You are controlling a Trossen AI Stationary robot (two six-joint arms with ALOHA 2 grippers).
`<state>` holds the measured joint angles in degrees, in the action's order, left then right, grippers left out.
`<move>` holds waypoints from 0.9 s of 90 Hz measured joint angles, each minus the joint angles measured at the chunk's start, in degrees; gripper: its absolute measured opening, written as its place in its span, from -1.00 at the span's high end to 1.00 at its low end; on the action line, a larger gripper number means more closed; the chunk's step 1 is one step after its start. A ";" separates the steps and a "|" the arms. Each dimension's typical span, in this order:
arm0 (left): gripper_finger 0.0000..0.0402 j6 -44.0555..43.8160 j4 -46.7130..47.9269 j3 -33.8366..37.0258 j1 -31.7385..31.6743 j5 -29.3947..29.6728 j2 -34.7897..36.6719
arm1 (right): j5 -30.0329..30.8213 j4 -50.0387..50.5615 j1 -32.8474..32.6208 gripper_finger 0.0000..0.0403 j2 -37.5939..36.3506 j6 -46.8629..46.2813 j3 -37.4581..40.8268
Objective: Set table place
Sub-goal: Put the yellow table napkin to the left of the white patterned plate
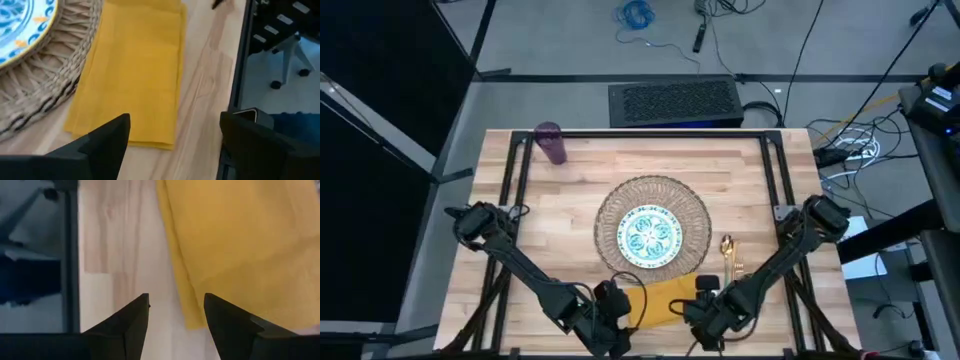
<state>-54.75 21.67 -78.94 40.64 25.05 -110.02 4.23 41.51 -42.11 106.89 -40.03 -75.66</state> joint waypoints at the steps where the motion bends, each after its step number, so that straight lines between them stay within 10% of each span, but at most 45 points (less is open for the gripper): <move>1: -0.47 0.29 0.05 0.00 0.00 0.03 0.00 | -0.08 0.17 0.00 0.12 0.00 0.30 0.00; 40: -0.47 4.17 2.16 -3.78 -1.46 -2.77 -8.04 | -3.33 -5.80 -2.00 0.12 0.00 -12.20 -0.02; 81: -0.46 4.64 43.46 -37.52 -1.23 2.00 -20.58 | -0.77 -1.15 -3.63 0.12 -0.01 -33.31 0.00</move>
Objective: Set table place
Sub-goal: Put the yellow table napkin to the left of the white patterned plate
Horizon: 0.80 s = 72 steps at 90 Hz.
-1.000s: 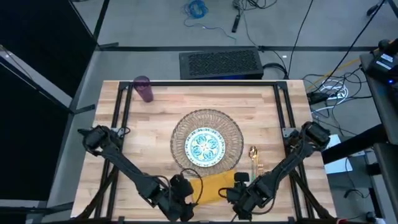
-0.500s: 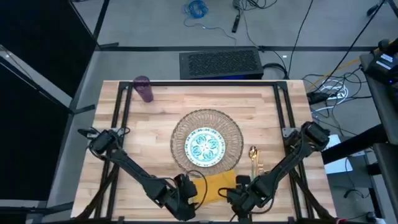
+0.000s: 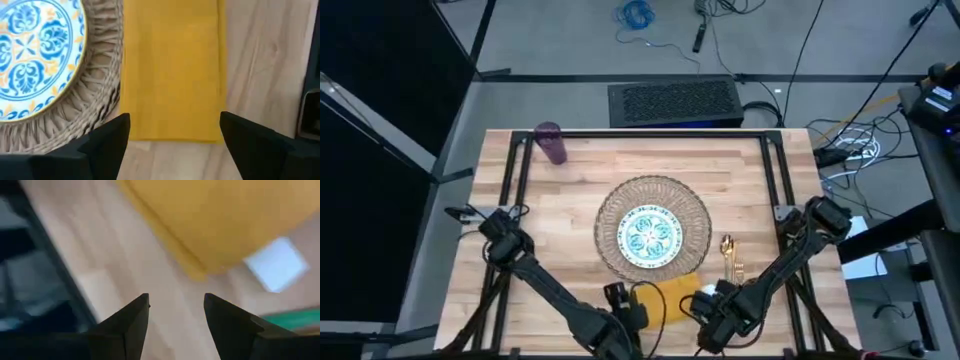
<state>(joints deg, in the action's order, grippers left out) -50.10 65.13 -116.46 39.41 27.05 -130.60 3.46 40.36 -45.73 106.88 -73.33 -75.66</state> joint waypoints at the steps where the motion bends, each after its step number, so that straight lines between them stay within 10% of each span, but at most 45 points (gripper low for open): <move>1: -0.46 -0.22 0.42 -0.37 0.04 -0.04 -0.30 | 0.01 -0.93 -0.22 0.12 0.00 -0.03 0.00; 19: -0.46 -5.78 -1.23 -3.38 2.18 -5.32 -4.20 | 2.90 -14.85 -5.75 0.12 -0.05 0.77 -0.04; 42: -0.46 -7.76 -1.57 -3.41 3.39 -4.41 -4.97 | 13.21 10.91 -9.71 0.12 1.43 12.37 -0.02; 72: -0.46 -1.07 -1.17 -3.15 0.66 0.22 -4.95 | 17.75 12.39 -8.63 0.12 6.70 26.62 -0.02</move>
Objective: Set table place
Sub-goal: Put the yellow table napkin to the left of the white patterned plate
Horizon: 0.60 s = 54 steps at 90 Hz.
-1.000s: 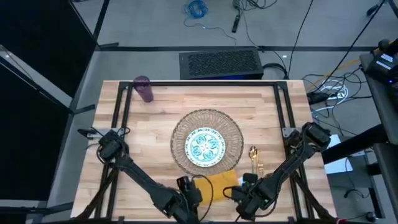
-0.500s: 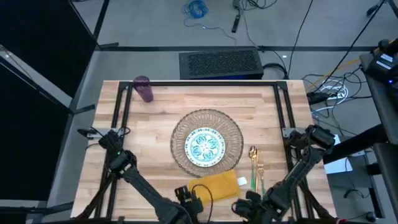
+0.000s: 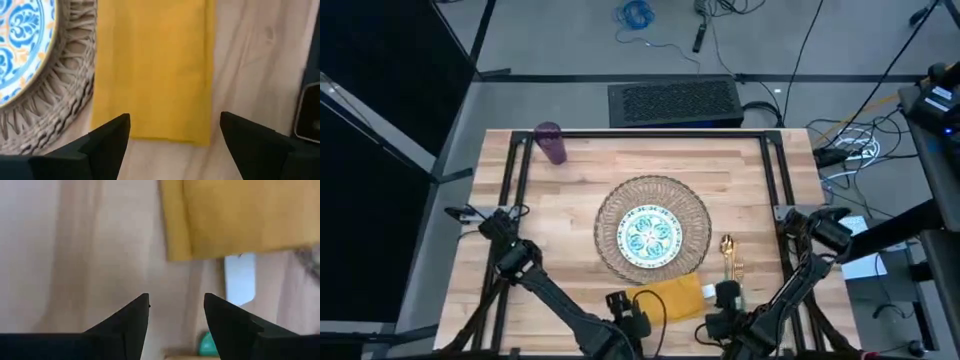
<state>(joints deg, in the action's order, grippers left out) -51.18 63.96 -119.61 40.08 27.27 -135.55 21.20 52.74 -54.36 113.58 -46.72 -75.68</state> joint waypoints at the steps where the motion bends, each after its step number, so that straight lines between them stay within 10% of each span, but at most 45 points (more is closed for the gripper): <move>1: -0.46 0.18 0.00 0.00 -0.07 -0.03 0.00 | 0.06 -0.05 0.02 0.12 0.00 0.23 0.00; 54: -0.47 3.25 -0.84 0.04 -0.85 -1.32 -2.77 | -0.25 -12.41 7.43 0.11 0.42 13.57 -4.59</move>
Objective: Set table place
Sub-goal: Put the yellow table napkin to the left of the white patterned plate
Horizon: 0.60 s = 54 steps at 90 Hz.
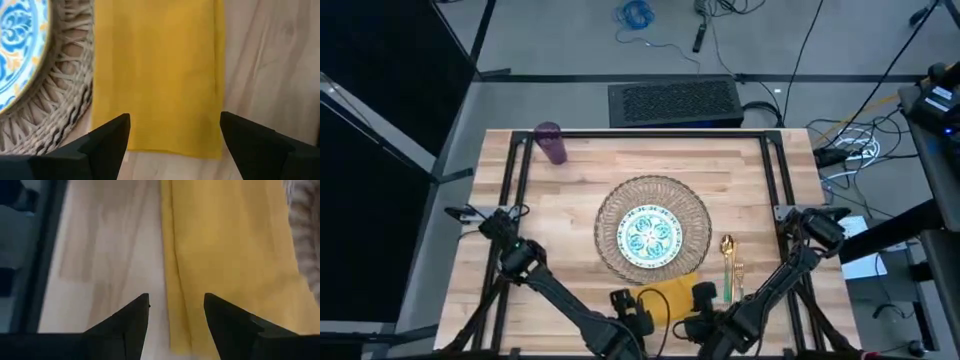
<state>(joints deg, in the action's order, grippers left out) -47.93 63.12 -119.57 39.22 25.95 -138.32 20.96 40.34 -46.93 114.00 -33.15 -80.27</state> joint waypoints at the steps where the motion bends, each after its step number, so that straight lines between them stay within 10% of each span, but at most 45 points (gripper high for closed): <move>1: -0.47 0.35 0.03 0.00 0.00 -0.03 -0.13 | -0.03 -0.03 0.14 0.11 0.05 0.15 0.04; 54: -0.47 0.65 -0.26 -0.07 -0.17 0.15 -2.56 | -4.97 -0.81 1.07 0.11 7.78 0.81 -0.31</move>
<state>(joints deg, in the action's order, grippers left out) -47.27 62.86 -119.63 39.05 26.09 -140.88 15.99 39.53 -45.86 121.78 -32.34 -80.58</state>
